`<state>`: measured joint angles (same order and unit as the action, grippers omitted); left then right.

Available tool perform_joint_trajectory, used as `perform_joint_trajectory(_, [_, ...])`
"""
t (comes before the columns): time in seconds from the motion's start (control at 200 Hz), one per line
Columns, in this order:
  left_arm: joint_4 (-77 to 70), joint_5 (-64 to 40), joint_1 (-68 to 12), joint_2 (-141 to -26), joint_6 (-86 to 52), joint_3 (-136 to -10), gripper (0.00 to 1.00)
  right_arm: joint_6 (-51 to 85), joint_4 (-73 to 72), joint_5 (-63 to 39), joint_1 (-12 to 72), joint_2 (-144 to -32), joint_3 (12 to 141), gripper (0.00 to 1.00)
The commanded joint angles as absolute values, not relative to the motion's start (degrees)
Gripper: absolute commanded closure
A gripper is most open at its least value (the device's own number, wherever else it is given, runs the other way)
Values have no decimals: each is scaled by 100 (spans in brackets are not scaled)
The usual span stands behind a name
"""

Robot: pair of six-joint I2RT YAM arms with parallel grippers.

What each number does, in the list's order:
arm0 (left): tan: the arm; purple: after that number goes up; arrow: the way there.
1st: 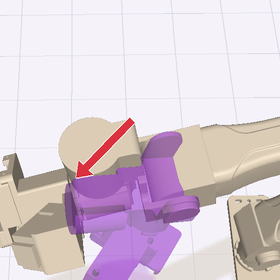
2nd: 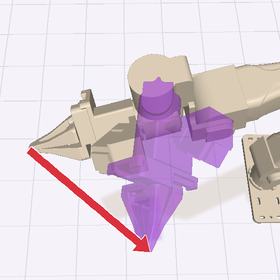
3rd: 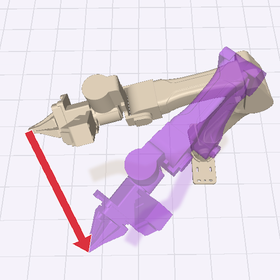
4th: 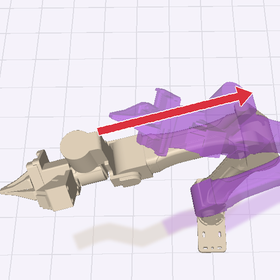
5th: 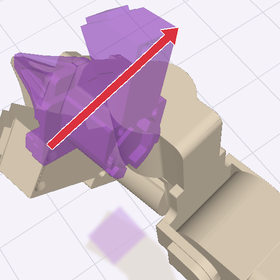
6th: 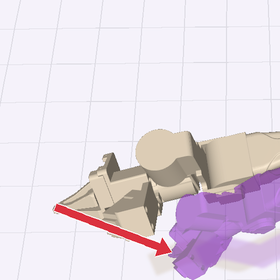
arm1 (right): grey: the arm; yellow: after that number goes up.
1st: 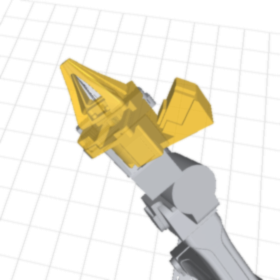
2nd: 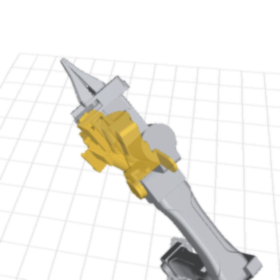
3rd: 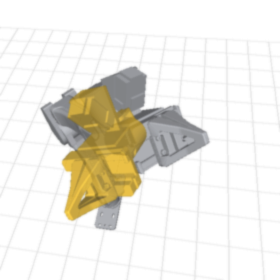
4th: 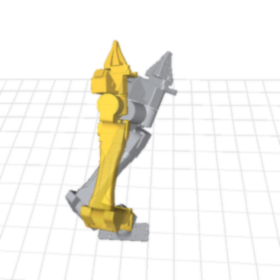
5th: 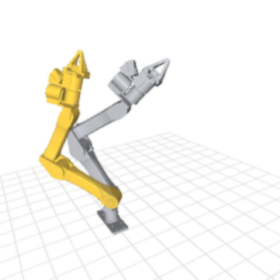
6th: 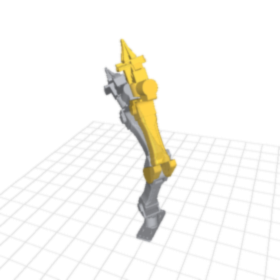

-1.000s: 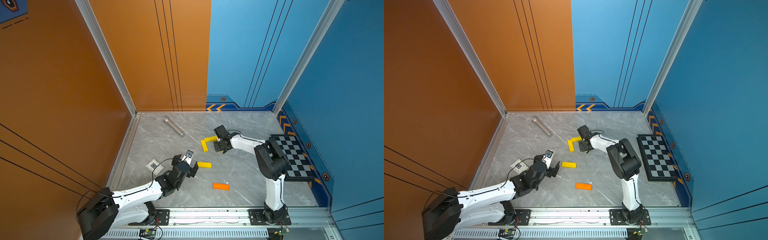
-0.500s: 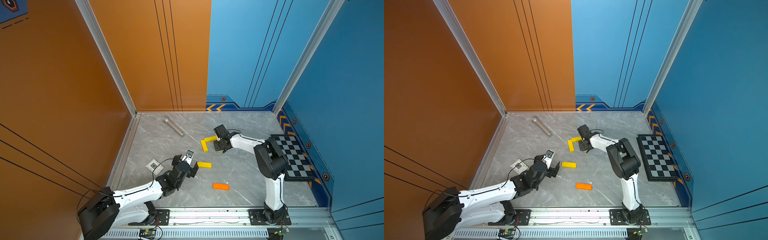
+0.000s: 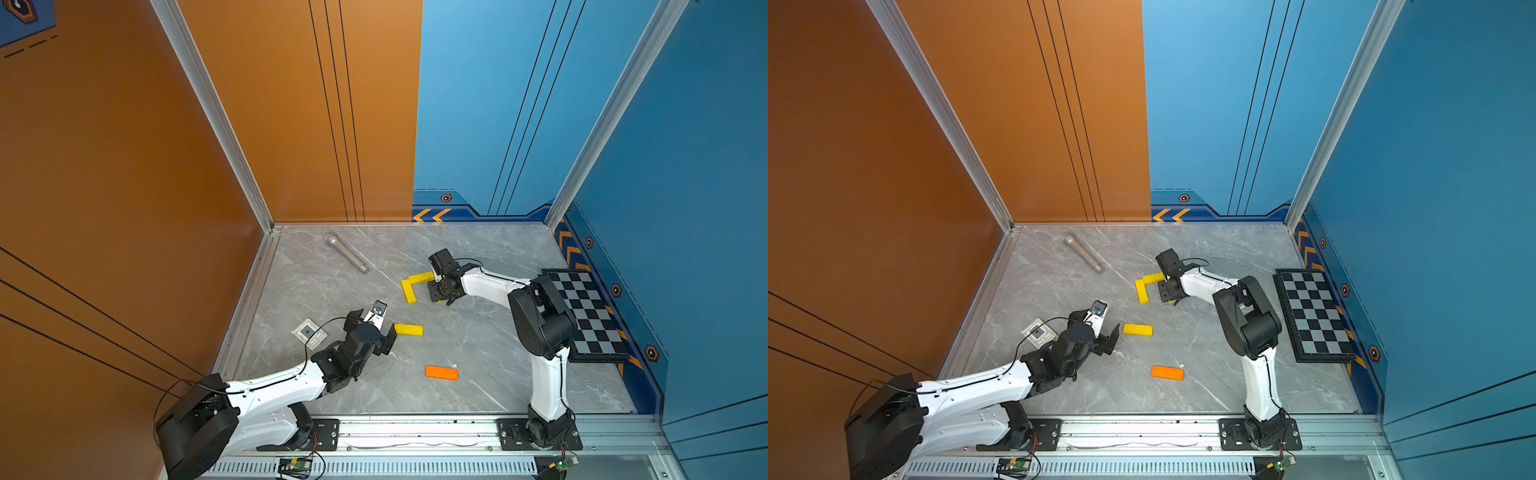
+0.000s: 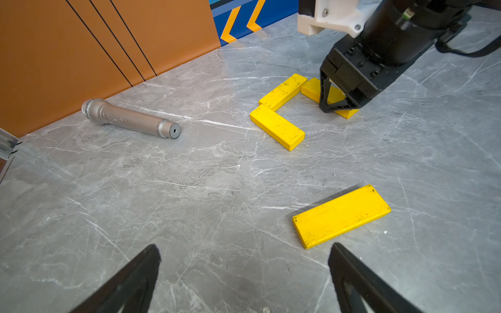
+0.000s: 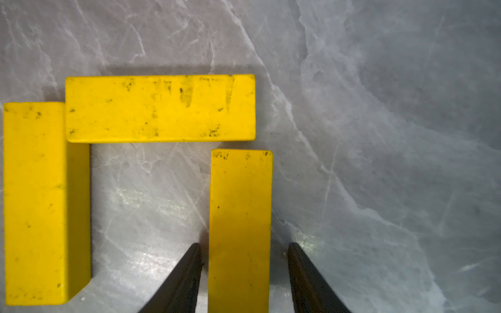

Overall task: Assemble the letter p with building blocks
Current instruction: Assemble the building block at the center of the board.

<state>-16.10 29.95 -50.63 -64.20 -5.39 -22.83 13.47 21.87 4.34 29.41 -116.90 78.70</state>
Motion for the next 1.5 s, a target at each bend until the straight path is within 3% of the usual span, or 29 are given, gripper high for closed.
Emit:
perform_joint_trajectory(0.0, [-1661, 2941, -5036, -6382, -486, -2368, 1, 1280, 2299, 560, 3008, -11556, 7653, 37])
perform_joint_trajectory(0.095, [-1661, 2948, -5036, -6371, -481, -2358, 1, 1268, 2043, 679, 3105, -11191, 7372, 29])
perform_joint_trajectory(0.385, [-1673, 2664, -5014, -6401, -274, -2397, 1, 1360, 1890, 613, 3163, -10463, 7065, 21])
perform_joint_trajectory(0.435, [-1677, 2551, -5018, -6468, -159, -2440, 1, 1367, 1822, 653, 3190, -10285, 6929, 14])
perform_joint_trajectory(0.455, [-1672, 2549, -5022, -6498, -123, -2457, 1, 1363, 1775, 655, 3209, -10203, 6862, 3])
perform_joint_trajectory(0.475, [-1678, 2563, -5019, -6538, -113, -2483, 1, 1365, 1713, 672, 3221, -10119, 6778, 0])
perform_joint_trajectory(0.896, [-1932, 627, -5019, -7286, 870, -2901, 1, 1406, 943, -174, 3285, -8312, 5226, 0])
perform_joint_trajectory(1.151, [-1925, 237, -5027, -7436, 1152, -3008, 1, 1106, 370, -176, 3131, -7276, 4487, 0])
perform_joint_trajectory(1.496, [-1925, 217, -5021, -8104, 1756, -3437, 1, 1828, -885, -925, 3077, -6658, 3623, 0])
